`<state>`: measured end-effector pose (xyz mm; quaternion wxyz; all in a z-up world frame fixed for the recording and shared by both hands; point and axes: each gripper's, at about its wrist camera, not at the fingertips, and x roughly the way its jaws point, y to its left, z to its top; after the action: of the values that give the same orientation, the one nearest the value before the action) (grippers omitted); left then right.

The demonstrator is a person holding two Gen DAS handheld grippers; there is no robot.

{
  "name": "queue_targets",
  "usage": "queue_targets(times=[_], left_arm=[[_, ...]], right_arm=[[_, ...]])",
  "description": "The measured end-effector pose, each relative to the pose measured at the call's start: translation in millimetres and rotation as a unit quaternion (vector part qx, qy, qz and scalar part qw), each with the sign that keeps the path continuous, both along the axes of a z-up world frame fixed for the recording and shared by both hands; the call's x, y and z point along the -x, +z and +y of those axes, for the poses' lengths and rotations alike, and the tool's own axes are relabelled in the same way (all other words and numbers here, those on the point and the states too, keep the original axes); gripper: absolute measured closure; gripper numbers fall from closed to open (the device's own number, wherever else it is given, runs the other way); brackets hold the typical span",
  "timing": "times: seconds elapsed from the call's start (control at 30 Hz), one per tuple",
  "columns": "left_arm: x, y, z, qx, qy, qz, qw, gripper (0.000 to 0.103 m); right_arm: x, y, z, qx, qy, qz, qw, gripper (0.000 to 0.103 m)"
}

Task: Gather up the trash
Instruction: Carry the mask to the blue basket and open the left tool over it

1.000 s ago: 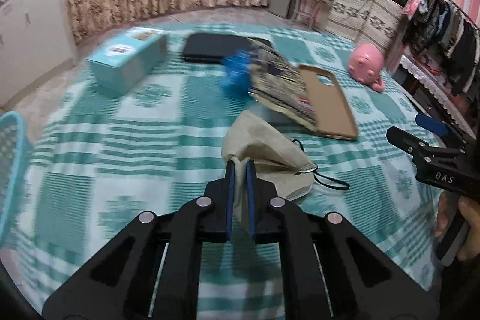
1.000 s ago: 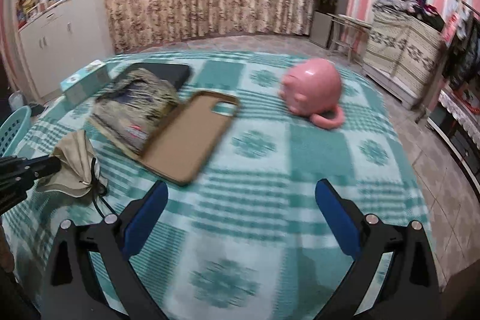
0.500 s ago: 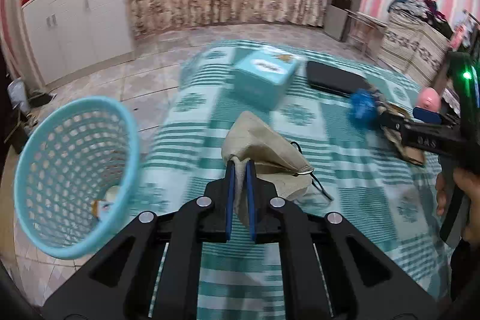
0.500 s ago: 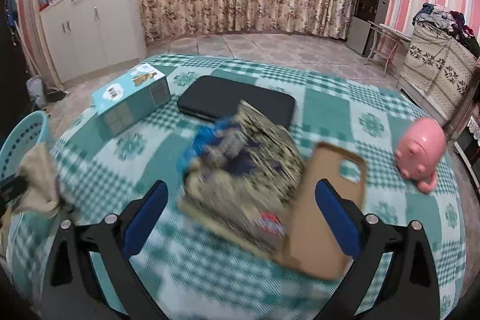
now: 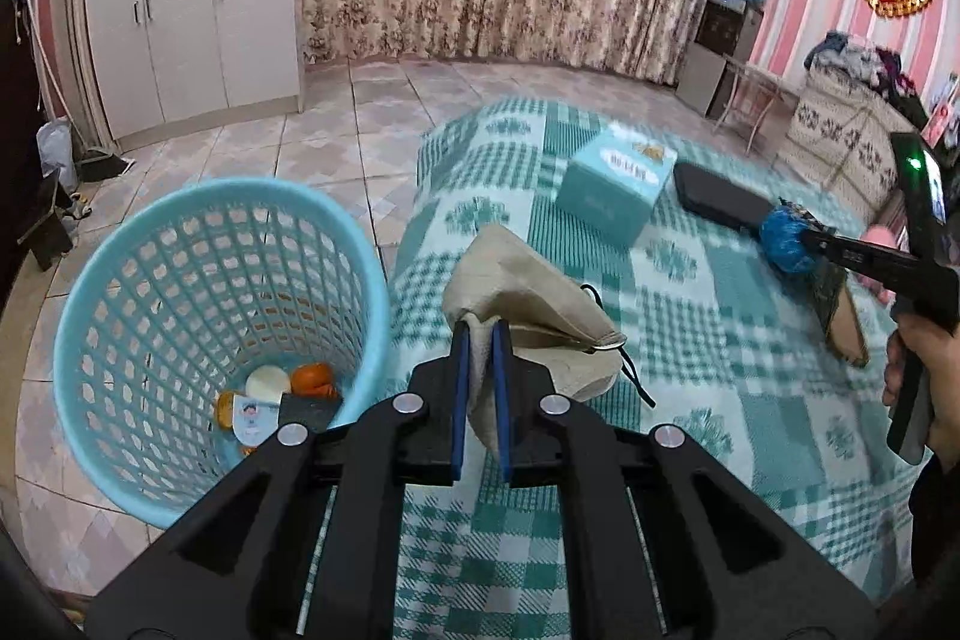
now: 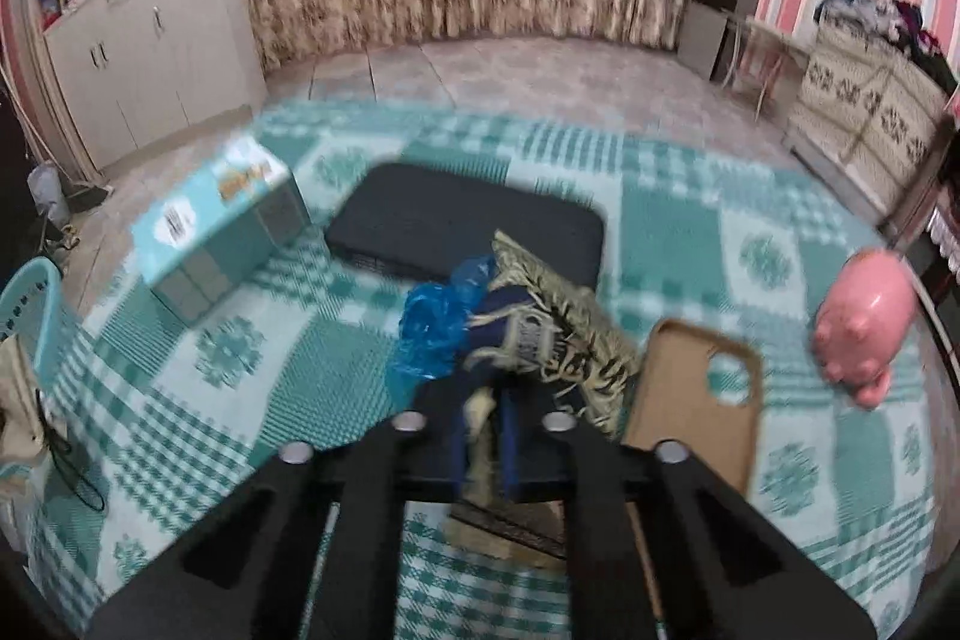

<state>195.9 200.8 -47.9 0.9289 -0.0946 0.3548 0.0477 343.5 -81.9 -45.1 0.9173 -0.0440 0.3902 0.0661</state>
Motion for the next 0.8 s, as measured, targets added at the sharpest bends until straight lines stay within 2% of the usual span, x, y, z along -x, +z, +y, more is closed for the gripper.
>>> queue_targets(times=[0.2,0.3,0.43,0.53,0.63,0.8], left_arm=[[6,33,14,-0.009,0.011,-0.039,0.9991,0.097],[10,46,26,-0.017,0.022,-0.052,0.9983,0.097],[21,54,55,-0.026,0.053,-0.063,0.9963,0.097],[26,46,89,-0.024,0.084,-0.057,0.9945,0.097],[26,29,122,-0.040,0.112,-0.034,0.9924,0.097],[27,9,163,-0.049,0.141,-0.019,0.9885,0.097]], right_arm=[[15,53,0,-0.014,0.021,-0.045,0.999,0.100],[21,65,15,-0.025,0.043,-0.053,0.997,0.100],[32,72,55,-0.026,0.083,-0.064,0.994,0.100],[38,68,88,-0.030,0.111,-0.062,0.991,0.100],[46,60,122,-0.033,0.140,-0.055,0.988,0.100],[60,51,176,-0.038,0.185,-0.048,0.981,0.100]])
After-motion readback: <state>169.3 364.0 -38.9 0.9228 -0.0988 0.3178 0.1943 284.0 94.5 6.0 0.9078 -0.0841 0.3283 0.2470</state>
